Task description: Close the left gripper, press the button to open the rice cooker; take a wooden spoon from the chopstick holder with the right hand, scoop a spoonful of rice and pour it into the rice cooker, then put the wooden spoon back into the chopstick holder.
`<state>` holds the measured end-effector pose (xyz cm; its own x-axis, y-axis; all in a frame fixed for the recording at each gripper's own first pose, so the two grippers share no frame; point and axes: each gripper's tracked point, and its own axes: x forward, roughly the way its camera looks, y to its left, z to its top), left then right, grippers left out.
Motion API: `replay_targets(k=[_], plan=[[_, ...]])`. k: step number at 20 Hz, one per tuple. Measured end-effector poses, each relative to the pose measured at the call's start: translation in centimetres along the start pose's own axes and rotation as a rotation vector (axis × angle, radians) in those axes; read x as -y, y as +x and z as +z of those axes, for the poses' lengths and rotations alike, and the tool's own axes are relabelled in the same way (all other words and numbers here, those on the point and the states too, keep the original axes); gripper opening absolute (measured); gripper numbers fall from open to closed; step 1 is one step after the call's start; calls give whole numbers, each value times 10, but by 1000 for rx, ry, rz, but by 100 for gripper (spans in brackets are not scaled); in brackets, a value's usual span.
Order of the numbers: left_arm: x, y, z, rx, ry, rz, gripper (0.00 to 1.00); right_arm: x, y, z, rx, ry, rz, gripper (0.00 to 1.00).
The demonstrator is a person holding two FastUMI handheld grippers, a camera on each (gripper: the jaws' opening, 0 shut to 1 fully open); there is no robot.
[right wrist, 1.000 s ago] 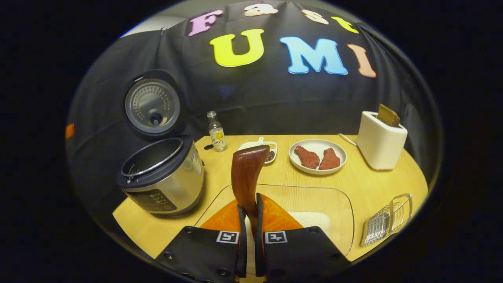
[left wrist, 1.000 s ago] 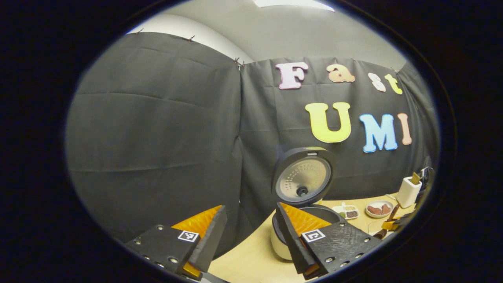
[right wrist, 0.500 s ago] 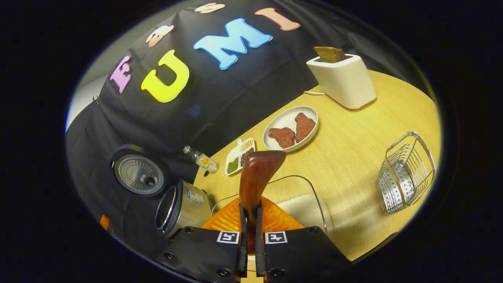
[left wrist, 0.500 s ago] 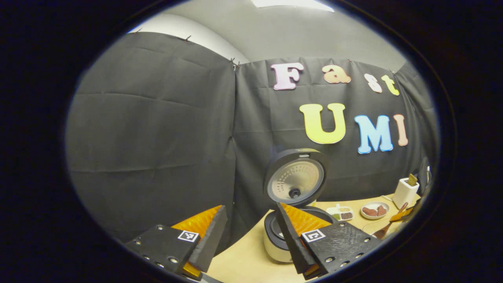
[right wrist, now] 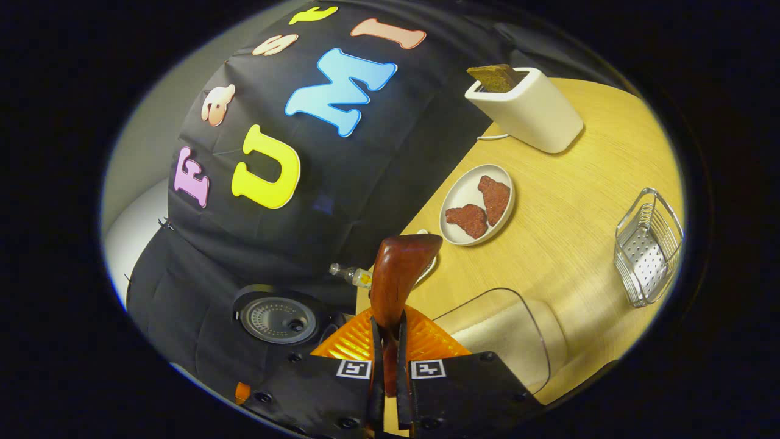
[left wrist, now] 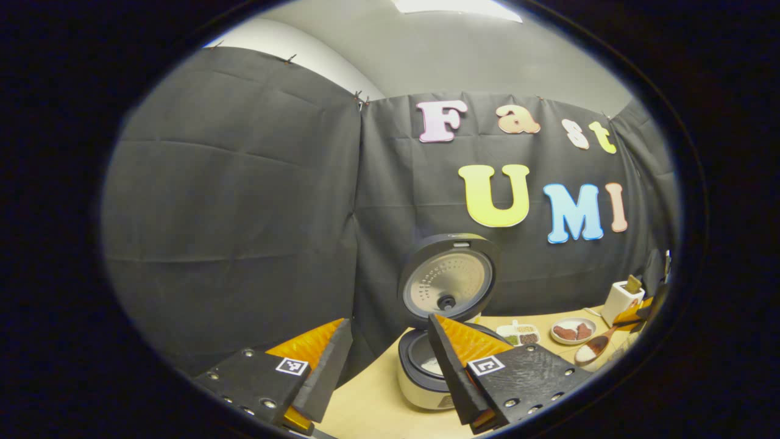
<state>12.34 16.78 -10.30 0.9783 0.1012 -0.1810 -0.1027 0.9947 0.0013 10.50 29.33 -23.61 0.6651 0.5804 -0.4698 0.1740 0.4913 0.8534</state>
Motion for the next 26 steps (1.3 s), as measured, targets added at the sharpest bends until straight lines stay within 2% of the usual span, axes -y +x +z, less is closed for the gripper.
replay_targets(k=[4, 7, 11, 15, 19, 20, 23, 26], plan=[[-13, -4, -8, -8, -10, 26, 80, -42, 14, 5, 11, -14, 42, 9], [-28, -11, -13, -18, -17, 50, 80, -82, 36, -3, -3, -28, 108, 10], [-45, -17, -16, -22, -24, 86, 77, -128, 69, -29, -43, -84, 169, 9], [-61, -24, -23, -36, -25, 115, 80, -163, 101, -68, -91, -163, 206, 9], [-76, -28, -30, -45, -28, 144, 77, -179, 126, -107, -124, -273, 210, 7], [-79, -30, -32, -48, -28, 151, 77, -182, 131, -116, -125, -312, 212, 10], [-88, -33, -36, -57, -28, 170, 77, -180, 142, -140, -140, -432, 203, 7], [-94, -37, -38, -61, -24, 183, 77, -179, 153, -162, -159, -533, 204, 10]])
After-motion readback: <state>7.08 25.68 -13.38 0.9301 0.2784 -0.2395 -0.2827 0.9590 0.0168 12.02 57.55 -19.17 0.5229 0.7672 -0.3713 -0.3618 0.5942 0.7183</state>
